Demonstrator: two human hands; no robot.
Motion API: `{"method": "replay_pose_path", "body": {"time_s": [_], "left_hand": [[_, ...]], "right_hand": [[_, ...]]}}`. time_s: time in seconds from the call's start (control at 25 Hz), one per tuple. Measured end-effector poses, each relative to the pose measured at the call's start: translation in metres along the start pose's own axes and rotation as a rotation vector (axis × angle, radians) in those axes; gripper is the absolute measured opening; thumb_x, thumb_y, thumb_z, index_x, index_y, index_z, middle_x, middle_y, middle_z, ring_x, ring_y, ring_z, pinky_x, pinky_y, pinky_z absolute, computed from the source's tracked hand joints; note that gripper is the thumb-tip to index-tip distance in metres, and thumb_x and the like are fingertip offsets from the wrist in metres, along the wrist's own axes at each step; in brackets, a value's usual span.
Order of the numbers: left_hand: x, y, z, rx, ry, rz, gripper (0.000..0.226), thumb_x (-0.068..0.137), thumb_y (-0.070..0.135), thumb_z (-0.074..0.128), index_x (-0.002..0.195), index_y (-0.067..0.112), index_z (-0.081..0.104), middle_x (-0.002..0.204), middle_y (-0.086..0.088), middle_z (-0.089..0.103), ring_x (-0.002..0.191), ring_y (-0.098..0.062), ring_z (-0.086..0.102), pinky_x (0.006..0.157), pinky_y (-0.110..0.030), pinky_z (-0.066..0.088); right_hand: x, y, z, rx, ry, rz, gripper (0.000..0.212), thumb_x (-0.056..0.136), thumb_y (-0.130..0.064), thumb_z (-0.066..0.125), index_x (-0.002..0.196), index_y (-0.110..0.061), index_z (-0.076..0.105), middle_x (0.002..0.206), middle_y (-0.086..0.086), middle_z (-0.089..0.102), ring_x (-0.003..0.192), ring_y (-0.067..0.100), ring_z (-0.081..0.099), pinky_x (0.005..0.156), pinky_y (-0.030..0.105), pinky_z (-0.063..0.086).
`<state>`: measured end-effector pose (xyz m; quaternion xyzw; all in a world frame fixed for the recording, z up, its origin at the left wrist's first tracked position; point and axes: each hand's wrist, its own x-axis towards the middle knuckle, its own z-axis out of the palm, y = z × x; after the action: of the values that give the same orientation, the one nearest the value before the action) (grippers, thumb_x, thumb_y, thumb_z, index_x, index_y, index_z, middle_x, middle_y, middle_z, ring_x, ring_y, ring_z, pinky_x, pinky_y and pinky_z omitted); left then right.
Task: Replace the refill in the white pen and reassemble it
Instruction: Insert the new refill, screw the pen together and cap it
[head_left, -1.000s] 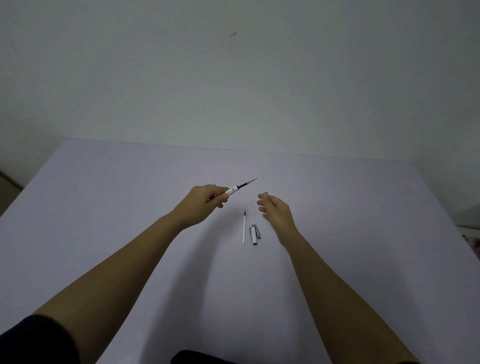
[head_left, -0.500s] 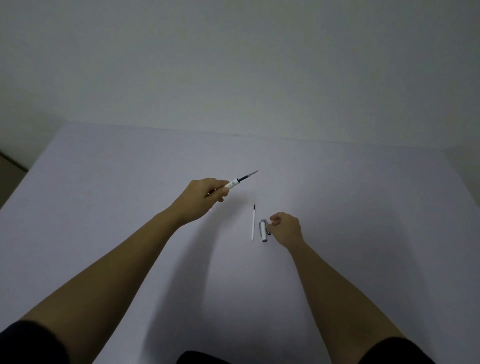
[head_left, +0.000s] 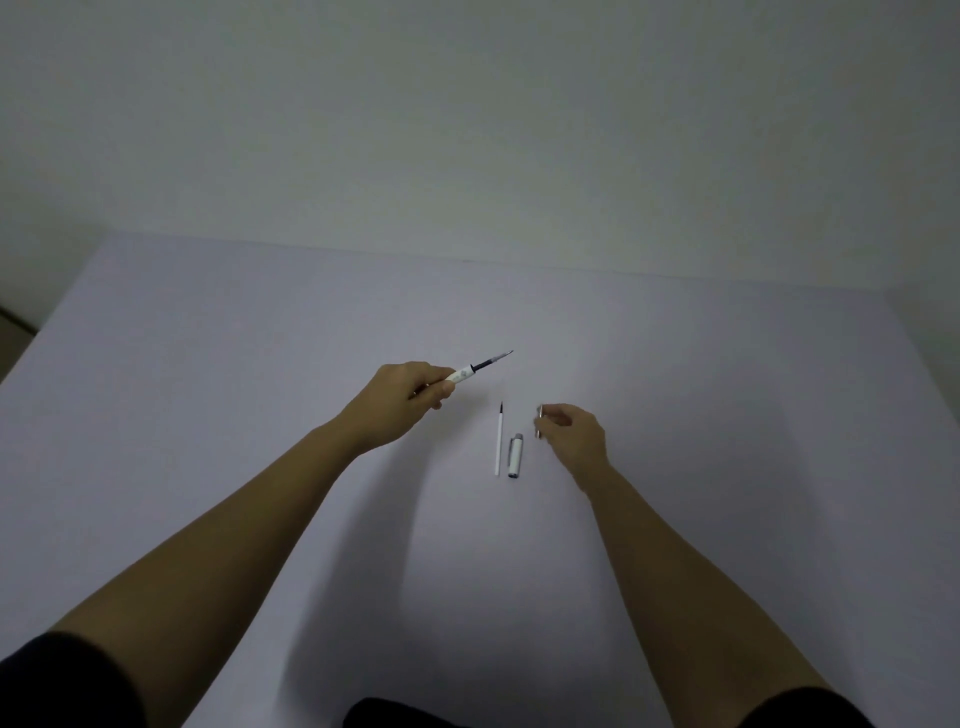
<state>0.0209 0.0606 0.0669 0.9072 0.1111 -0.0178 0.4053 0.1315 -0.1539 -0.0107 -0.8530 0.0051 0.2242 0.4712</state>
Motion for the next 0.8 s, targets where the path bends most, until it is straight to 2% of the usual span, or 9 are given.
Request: {"method": "replay_pose_path", "body": {"time_s": [0.08, 0.12, 0.24, 0.32, 0.44, 0.64, 0.8], "left_hand": [[-0.003, -0.005, 0.002, 0.036, -0.025, -0.011, 0.025, 0.095, 0.030, 0.045, 0.098, 0.015, 0.066, 0.085, -0.002, 0.067, 0.078, -0.014, 0.059, 0.063, -0.020, 0.041], [-0.006, -0.007, 0.003, 0.049, -0.037, -0.015, 0.026, 0.095, 0.030, 0.045, 0.098, 0.014, 0.065, 0.086, -0.003, 0.067, 0.079, -0.017, 0.059, 0.065, -0.023, 0.042], [-0.011, -0.006, 0.004, 0.062, -0.058, -0.016, 0.025, 0.095, 0.028, 0.045, 0.097, 0.014, 0.065, 0.086, -0.005, 0.067, 0.082, -0.021, 0.061, 0.069, -0.028, 0.045], [-0.012, 0.001, 0.004, 0.068, -0.067, 0.000, 0.024, 0.095, 0.028, 0.044, 0.100, 0.018, 0.065, 0.086, -0.005, 0.066, 0.081, -0.021, 0.061, 0.069, -0.029, 0.045], [-0.016, 0.012, 0.001, 0.065, -0.060, 0.019, 0.023, 0.095, 0.027, 0.044, 0.101, 0.019, 0.065, 0.087, -0.005, 0.066, 0.081, -0.022, 0.061, 0.072, -0.034, 0.047], [-0.022, 0.020, -0.006, 0.091, -0.033, 0.028, 0.024, 0.096, 0.028, 0.044, 0.101, 0.020, 0.065, 0.084, -0.003, 0.065, 0.069, -0.009, 0.054, 0.059, -0.020, 0.039], [-0.028, 0.025, -0.010, 0.091, -0.019, 0.040, 0.024, 0.096, 0.027, 0.044, 0.101, 0.019, 0.065, 0.083, -0.002, 0.063, 0.077, -0.018, 0.059, 0.061, -0.020, 0.040]], "right_hand": [[-0.002, -0.015, -0.005, 0.305, -0.079, 0.046, 0.006, 0.079, -0.011, 0.065, 0.082, -0.015, 0.068, 0.069, -0.006, 0.073, 0.076, 0.012, 0.063, 0.074, 0.021, 0.049], [-0.005, -0.022, -0.008, 0.436, -0.113, 0.056, 0.006, 0.081, -0.011, 0.065, 0.080, -0.016, 0.066, 0.068, -0.008, 0.072, 0.075, 0.009, 0.063, 0.075, 0.021, 0.050], [-0.012, -0.038, -0.017, 0.663, -0.155, 0.021, 0.003, 0.088, -0.012, 0.061, 0.089, -0.012, 0.063, 0.083, -0.001, 0.070, 0.079, 0.005, 0.065, 0.074, 0.018, 0.053], [-0.016, -0.047, -0.024, 0.734, -0.173, -0.019, 0.007, 0.089, -0.010, 0.058, 0.095, -0.010, 0.061, 0.087, 0.001, 0.068, 0.080, 0.004, 0.066, 0.070, 0.014, 0.054], [-0.026, -0.058, -0.029, 0.804, -0.194, -0.055, 0.005, 0.089, -0.009, 0.057, 0.092, -0.013, 0.061, 0.089, 0.001, 0.068, 0.082, 0.003, 0.067, 0.070, 0.012, 0.054], [-0.041, -0.070, -0.028, 0.825, -0.263, -0.117, 0.007, 0.090, -0.009, 0.057, 0.090, -0.015, 0.061, 0.091, 0.002, 0.069, 0.083, 0.003, 0.068, 0.071, 0.013, 0.054], [-0.052, -0.077, -0.029, 0.815, -0.279, -0.158, 0.008, 0.089, -0.009, 0.057, 0.089, -0.016, 0.060, 0.093, 0.003, 0.068, 0.080, 0.002, 0.068, 0.070, 0.012, 0.053]]}}
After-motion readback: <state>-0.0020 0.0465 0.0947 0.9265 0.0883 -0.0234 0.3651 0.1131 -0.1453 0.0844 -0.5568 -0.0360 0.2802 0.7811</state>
